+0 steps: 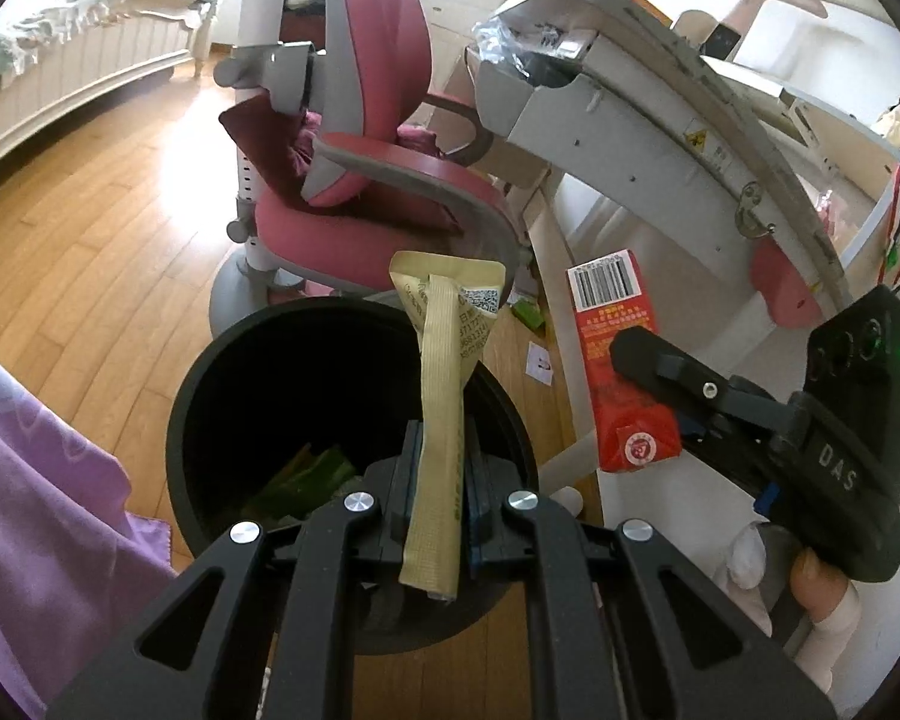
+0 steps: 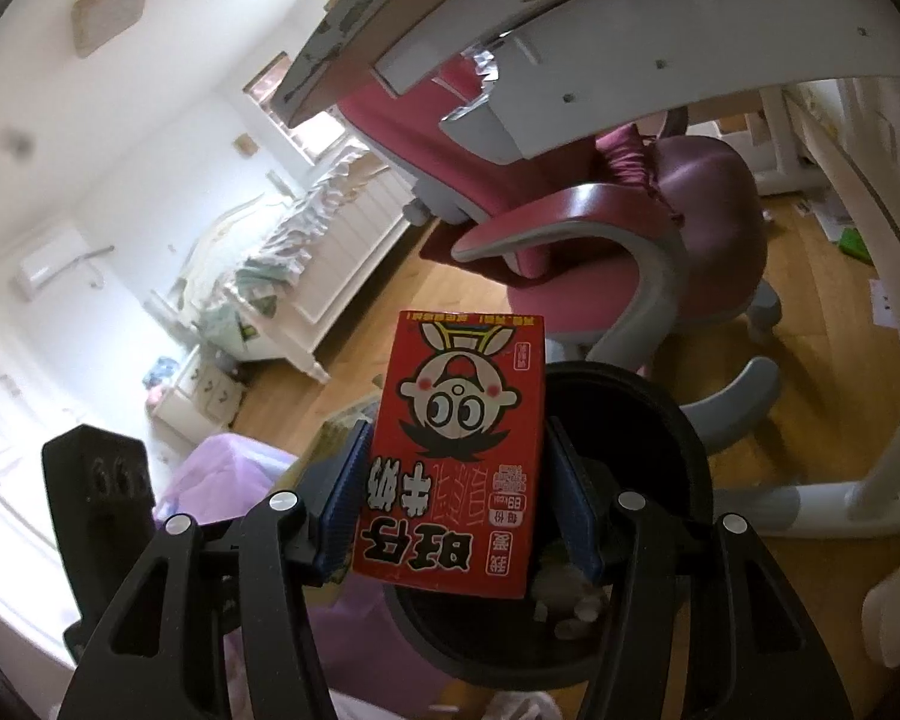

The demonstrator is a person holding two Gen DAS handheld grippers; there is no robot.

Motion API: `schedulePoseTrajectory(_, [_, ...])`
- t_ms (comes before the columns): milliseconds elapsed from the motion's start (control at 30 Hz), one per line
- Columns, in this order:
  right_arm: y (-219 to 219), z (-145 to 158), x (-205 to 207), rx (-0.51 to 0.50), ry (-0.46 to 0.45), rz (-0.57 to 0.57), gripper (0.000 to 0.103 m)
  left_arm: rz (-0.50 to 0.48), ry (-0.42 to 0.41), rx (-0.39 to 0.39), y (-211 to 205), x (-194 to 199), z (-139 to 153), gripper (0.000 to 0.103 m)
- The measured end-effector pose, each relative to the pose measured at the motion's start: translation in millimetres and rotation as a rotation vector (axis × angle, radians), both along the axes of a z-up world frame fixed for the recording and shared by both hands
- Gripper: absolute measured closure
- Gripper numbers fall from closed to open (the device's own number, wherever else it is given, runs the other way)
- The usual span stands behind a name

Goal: Collect trash
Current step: 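Carry the wrapper and red box over the bin and release both, then grasp the eye-drop bottle with the left tool while the right tool grasps the green Doublemint pack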

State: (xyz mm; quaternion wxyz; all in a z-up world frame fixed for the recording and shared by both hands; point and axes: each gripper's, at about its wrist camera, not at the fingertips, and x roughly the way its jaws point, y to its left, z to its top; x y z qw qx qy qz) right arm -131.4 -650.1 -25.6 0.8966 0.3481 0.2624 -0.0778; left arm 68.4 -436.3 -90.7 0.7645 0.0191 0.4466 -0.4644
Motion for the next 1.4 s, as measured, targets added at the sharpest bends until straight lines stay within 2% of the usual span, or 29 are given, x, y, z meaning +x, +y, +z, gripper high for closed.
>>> schedulePoseTrajectory(100, [-1,-2,0,0.0,0.025,-0.016,0.044,0.0,0.001,0.033,-3,0,-2,0.087])
schedulePoseTrajectory(133, [-1,-2,-1,-0.001,0.028,-0.019,0.041,-0.001,0.001,0.039,-3,0,-3,0.083])
schedulePoseTrajectory(167, [-1,-1,-2,-0.005,0.029,-0.026,0.031,0.0,-0.002,0.046,-2,-1,-2,0.078])
schedulePoseTrajectory(233, [0,0,-4,-0.011,0.026,-0.037,0.026,0.013,-0.014,0.049,3,-2,1,0.045])
schedulePoseTrajectory(300, [3,3,-3,-0.023,0.03,-0.035,0.026,0.046,-0.041,0.029,15,-4,9,0.037])
schedulePoseTrajectory(467, [18,14,0,-0.04,0.026,-0.012,0.026,0.087,-0.029,-0.013,43,-8,27,0.037])
schedulePoseTrajectory(600, [39,23,7,-0.061,0.021,0.03,0.026,0.127,-0.066,-0.047,78,-17,47,0.031])
schedulePoseTrajectory(700, [60,29,17,-0.075,0.024,0.08,0.024,0.175,-0.102,-0.066,112,-21,59,0.03])
schedulePoseTrajectory(800, [87,36,31,-0.096,0.031,0.148,0.024,0.251,-0.121,-0.089,155,-22,67,0.029])
schedulePoseTrajectory(933, [144,49,54,-0.146,0.039,0.28,0.024,0.385,-0.163,-0.1,223,-20,74,0.027])
schedulePoseTrajectory(1133, [246,67,99,-0.211,0.046,0.542,0.024,0.665,-0.203,-0.026,352,-3,71,0.027])
schedulePoseTrajectory(1300, [358,88,147,-0.234,0.005,0.839,0.024,0.867,-0.197,0.134,461,26,55,0.028])
schedulePoseTrajectory(1400, [429,95,183,-0.303,0.0,0.982,0.024,0.919,-0.161,0.202,508,50,40,0.046])
